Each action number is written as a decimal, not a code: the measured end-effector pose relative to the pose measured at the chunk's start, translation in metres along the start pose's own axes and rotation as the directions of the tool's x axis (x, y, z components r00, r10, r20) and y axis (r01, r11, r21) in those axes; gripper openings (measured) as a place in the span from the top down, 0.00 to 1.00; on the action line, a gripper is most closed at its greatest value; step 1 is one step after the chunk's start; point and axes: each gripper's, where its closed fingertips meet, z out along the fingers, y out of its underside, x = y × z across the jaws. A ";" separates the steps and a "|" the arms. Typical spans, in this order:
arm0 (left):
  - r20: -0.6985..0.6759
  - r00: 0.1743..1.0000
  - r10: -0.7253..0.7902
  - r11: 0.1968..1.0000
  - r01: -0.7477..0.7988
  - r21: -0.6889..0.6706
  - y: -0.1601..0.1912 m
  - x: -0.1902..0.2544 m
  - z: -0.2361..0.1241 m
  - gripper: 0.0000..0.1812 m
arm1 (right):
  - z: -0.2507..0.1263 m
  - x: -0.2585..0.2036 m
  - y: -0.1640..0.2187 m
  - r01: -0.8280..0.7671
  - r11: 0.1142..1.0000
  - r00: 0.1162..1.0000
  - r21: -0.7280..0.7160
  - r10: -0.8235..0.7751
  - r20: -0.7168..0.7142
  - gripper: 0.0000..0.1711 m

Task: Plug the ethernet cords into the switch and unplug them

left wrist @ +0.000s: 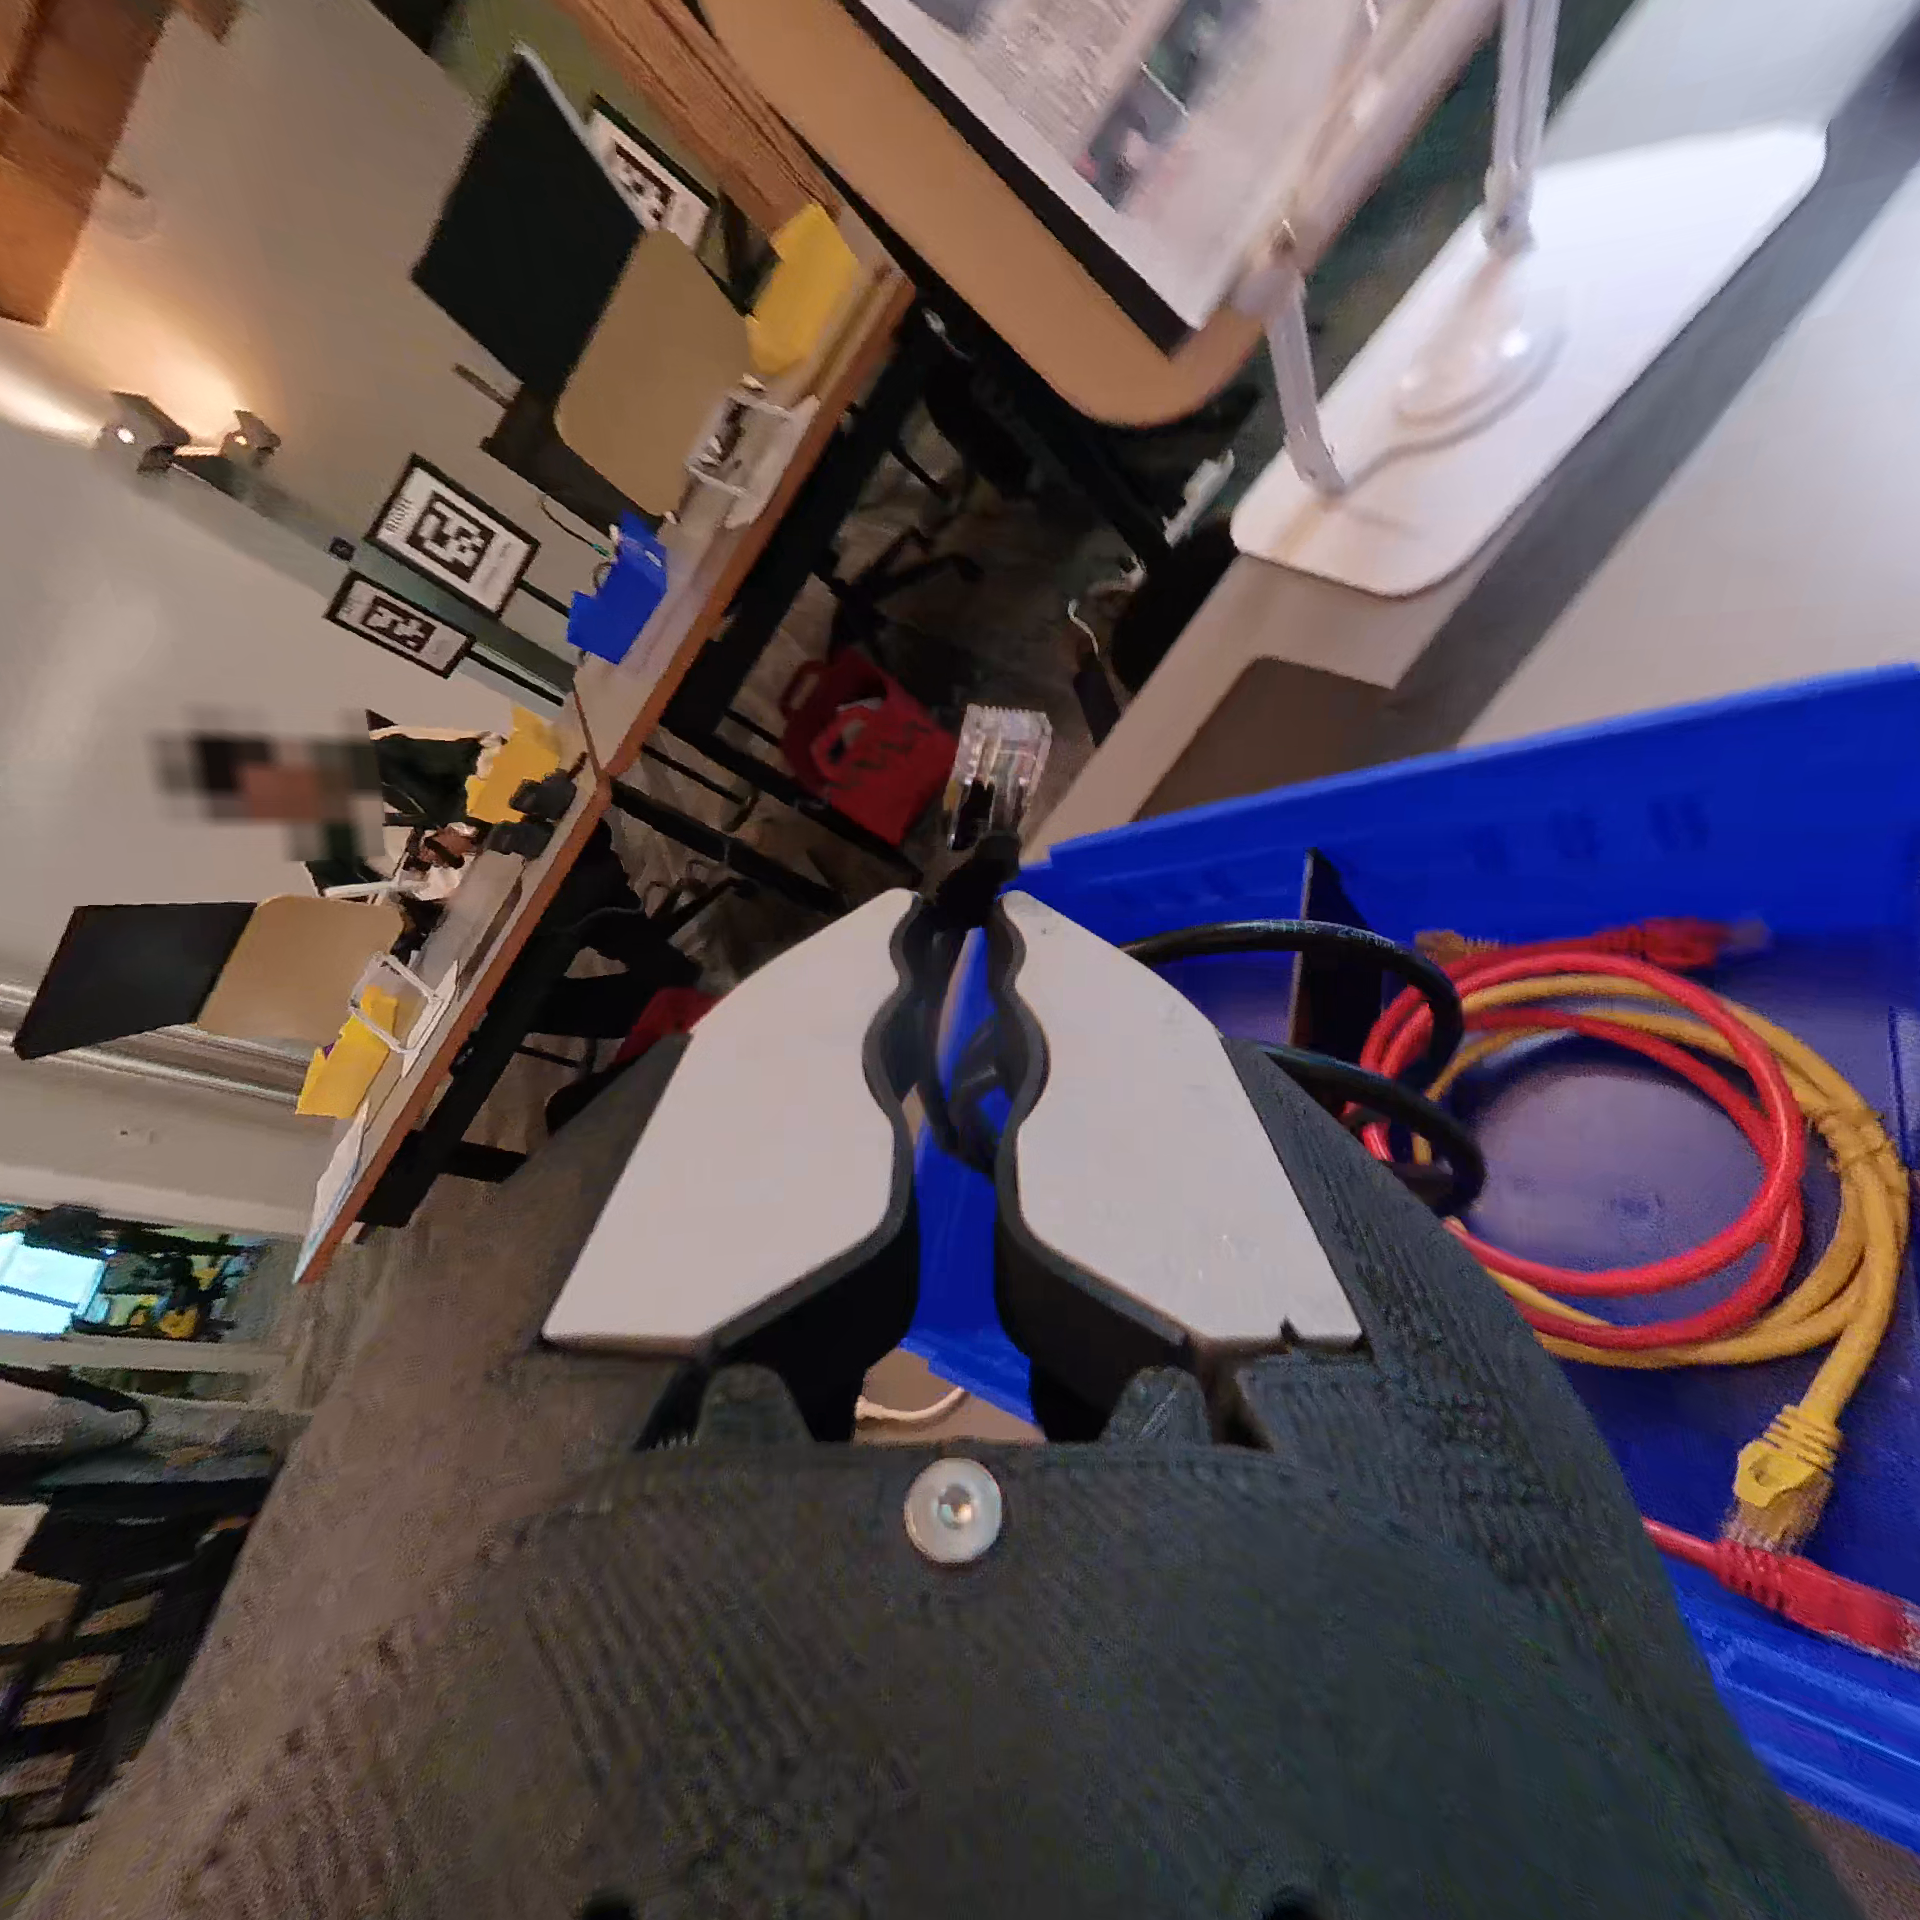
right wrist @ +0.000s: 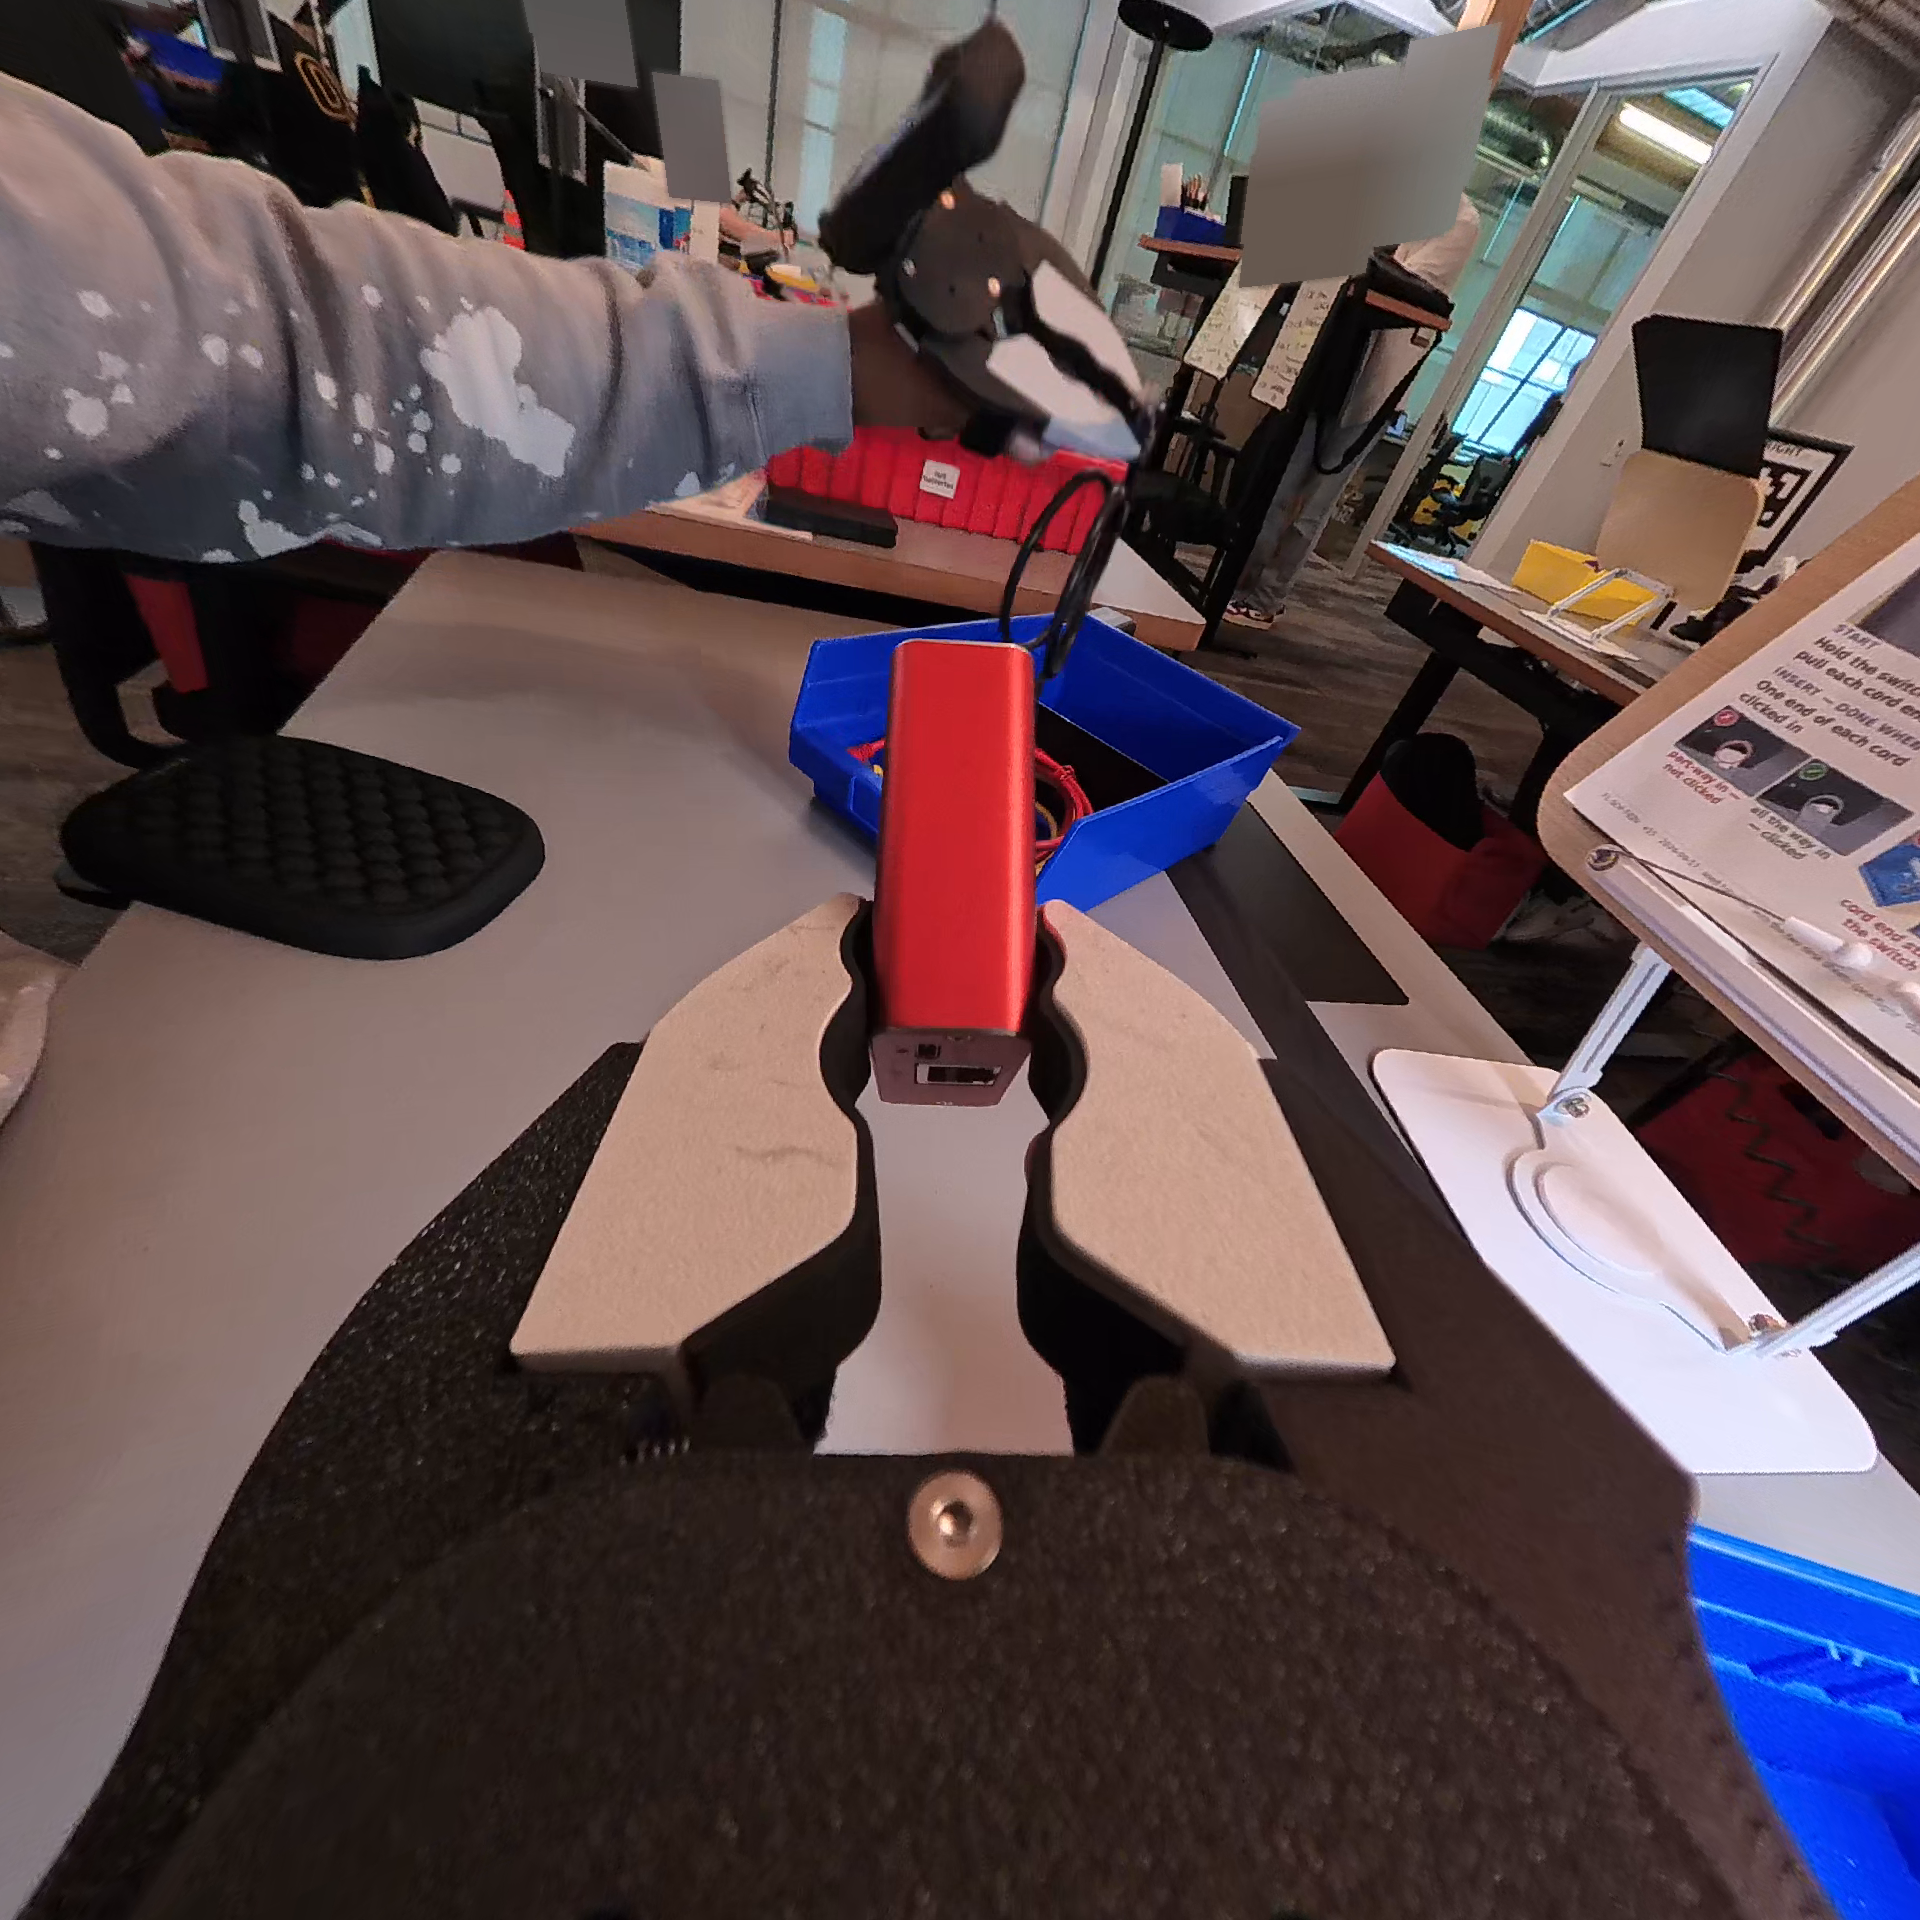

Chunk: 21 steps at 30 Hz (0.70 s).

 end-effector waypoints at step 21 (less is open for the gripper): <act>-0.673 0.723 -0.156 0.972 0.234 0.026 -0.080 0.195 -0.053 0.94 | 0.000 -0.008 -0.011 0.014 1.000 1.000 0.025 -0.014 0.010 0.84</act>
